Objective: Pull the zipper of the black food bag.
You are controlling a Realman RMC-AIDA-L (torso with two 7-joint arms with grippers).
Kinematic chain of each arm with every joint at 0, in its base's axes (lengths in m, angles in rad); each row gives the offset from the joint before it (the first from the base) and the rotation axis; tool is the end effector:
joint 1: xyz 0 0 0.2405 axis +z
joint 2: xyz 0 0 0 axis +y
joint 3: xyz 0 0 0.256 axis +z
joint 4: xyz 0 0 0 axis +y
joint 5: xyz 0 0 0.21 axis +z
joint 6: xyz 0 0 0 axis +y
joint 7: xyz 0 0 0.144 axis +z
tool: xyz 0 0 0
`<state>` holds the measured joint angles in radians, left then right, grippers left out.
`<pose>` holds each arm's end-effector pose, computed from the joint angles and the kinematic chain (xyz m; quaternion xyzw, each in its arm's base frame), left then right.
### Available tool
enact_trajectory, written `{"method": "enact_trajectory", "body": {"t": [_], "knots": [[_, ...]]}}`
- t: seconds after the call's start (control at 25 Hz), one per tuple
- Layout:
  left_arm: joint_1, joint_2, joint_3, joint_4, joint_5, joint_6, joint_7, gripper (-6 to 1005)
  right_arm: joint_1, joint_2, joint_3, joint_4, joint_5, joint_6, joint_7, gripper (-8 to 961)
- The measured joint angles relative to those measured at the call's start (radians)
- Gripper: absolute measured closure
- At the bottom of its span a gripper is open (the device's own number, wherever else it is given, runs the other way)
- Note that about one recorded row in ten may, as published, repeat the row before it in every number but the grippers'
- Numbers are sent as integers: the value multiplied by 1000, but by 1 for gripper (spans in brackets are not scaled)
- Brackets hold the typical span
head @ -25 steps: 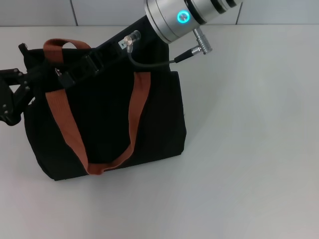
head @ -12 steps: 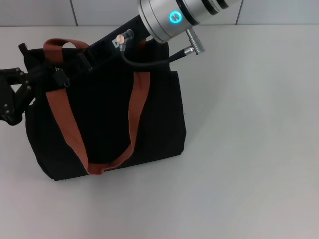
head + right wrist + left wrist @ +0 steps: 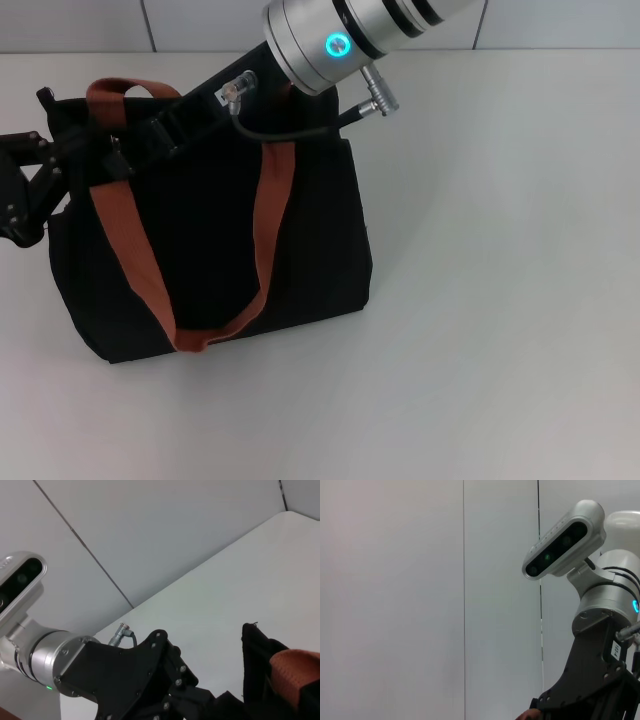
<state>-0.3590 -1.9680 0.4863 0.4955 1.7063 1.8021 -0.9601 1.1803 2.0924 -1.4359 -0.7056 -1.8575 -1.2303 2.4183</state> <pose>-0.3071 0.2801 0.0729 -0.8733 -0.0994 -0.3858 0.2805 -0.0062 0.3906 -0.0931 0.9597 -0.2703 -0.0717 0.0296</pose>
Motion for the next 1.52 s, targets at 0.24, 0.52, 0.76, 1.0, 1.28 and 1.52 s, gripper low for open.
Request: {"method": "enact_trajectory", "body": {"t": [0.24,0.52,0.76,1.0,1.28,1.52], "knots": [[0,0,0,0,0,0,0,980,8,0,-29,0,2,20,1,562],[0,0,0,0,-1,0,0,981,8,0,-31,-2,2,22,1,648],[0,0,0,0,-2,0,0,980,6,0,-31,-2,2,22,-1,677],[-3,-1,0,0,-2,0,0,980,2,0,-31,-1,2,22,-5,749],[-3,-2,0,0,-2,2,0,981,0,0,-31,-1,2,21,-6,835],[-4,-2,0,0,-2,3,0,980,-4,0,-30,-4,1,21,-8,835]]}}
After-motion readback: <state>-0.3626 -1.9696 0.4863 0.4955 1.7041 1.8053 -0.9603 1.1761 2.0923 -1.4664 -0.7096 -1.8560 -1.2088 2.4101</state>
